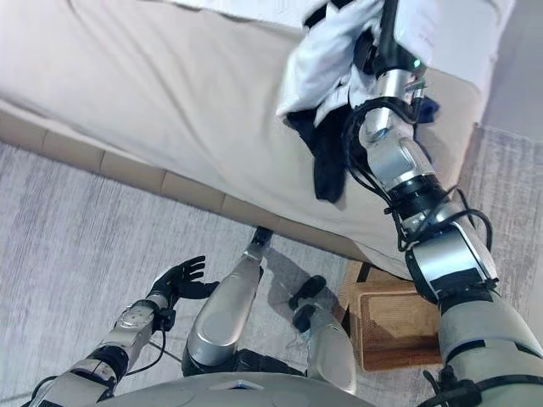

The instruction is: Pick up the clothes from the bed and place them into the basket

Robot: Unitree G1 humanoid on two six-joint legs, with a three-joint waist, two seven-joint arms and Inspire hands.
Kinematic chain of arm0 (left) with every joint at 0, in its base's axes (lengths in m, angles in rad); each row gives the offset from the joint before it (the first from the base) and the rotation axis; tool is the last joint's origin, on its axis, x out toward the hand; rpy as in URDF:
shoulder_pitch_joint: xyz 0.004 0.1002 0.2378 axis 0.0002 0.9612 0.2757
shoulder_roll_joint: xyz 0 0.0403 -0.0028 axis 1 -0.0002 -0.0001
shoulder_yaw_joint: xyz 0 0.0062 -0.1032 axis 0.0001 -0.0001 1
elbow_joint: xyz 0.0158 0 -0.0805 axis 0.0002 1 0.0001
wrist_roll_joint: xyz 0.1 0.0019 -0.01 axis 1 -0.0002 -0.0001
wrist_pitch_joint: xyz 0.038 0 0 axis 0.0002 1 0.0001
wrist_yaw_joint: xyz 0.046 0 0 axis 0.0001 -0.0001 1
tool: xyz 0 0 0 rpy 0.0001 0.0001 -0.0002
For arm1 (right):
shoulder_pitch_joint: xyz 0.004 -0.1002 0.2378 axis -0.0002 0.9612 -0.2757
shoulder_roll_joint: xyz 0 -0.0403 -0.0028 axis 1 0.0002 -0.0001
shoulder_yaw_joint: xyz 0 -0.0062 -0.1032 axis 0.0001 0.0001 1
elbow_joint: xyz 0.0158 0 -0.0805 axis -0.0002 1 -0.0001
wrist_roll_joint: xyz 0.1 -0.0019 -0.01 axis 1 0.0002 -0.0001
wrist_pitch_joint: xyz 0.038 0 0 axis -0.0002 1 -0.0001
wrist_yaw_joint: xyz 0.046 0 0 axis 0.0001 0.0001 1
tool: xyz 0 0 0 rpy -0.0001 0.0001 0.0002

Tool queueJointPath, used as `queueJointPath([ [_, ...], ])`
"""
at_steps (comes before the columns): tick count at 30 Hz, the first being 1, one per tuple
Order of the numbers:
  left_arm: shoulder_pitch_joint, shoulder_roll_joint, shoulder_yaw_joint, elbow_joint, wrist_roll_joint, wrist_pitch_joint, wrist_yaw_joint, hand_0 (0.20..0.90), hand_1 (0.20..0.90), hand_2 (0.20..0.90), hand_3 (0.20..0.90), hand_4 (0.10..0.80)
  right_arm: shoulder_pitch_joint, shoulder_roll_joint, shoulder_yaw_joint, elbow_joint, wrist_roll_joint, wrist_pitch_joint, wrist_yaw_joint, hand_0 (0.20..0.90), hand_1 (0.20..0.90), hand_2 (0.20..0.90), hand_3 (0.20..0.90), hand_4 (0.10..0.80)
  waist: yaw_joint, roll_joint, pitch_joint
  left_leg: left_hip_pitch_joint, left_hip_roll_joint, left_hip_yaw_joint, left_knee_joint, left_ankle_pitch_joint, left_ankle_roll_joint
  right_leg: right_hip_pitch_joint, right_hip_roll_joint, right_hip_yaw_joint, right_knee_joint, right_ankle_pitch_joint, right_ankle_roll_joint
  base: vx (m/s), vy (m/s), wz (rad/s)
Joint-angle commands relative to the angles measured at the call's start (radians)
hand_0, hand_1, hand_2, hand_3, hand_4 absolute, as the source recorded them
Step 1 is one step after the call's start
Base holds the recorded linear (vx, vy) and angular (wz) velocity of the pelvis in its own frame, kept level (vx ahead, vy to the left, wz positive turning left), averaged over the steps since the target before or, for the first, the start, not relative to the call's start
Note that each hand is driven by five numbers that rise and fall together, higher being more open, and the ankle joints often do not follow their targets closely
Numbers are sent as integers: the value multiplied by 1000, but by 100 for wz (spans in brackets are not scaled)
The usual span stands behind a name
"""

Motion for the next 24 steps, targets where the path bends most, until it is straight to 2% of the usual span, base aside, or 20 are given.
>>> queueJointPath([
  [1,121,-20,-9,15,79,28,-17,900,900,900,900,800,11,-181,-118,-150,-118,-51,-127,300,300,300,200,100,-72,-8,-224,151,14,94,-47,-174,57,-11,36,39,15,17,-9,86,-59,-30],
  [6,131,-46,-5,51,135,75,-37,900,900,900,900,800,155,-276,-223,-267,-98,-62,-88,300,300,300,200,100,-145,6,-330,245,28,148,-141,-151,39,49,60,82,-38,9,-15,58,-65,-32],
  [9,130,-66,-8,69,167,85,-45,900,900,900,900,800,228,-302,-296,-305,-72,-56,-93,300,300,300,200,100,-182,16,-370,266,30,166,-171,-136,31,63,67,100,-56,11,-19,-20,-41,-24],
  [12,125,-85,-9,86,180,97,-49,900,900,900,900,800,302,-304,-361,-325,-7,-101,-74,300,300,300,200,100,-217,27,-397,293,31,190,-183,-137,24,76,69,119,-67,11,-22,-21,-12,-25],
  [17,108,-89,-13,91,178,118,-61,900,900,900,900,800,356,-286,-361,-325,224,-232,156,300,300,300,200,100,-252,30,-426,324,36,228,-196,-136,11,100,75,135,-96,18,-25,-14,-11,-34],
  [18,104,-90,-19,95,174,118,-63,900,900,900,900,800,359,-280,-339,-328,279,-243,269,300,300,300,200,100,-256,28,-434,329,37,236,-198,-134,6,107,76,135,-105,22,-26,4,2,-23],
  [24,97,-97,-43,123,168,120,-71,900,900,900,900,800,262,-269,-220,-230,393,-327,480,300,300,300,200,100,-235,9,-445,342,35,236,-188,-136,-1,140,76,109,-132,33,-33,47,18,-17],
])
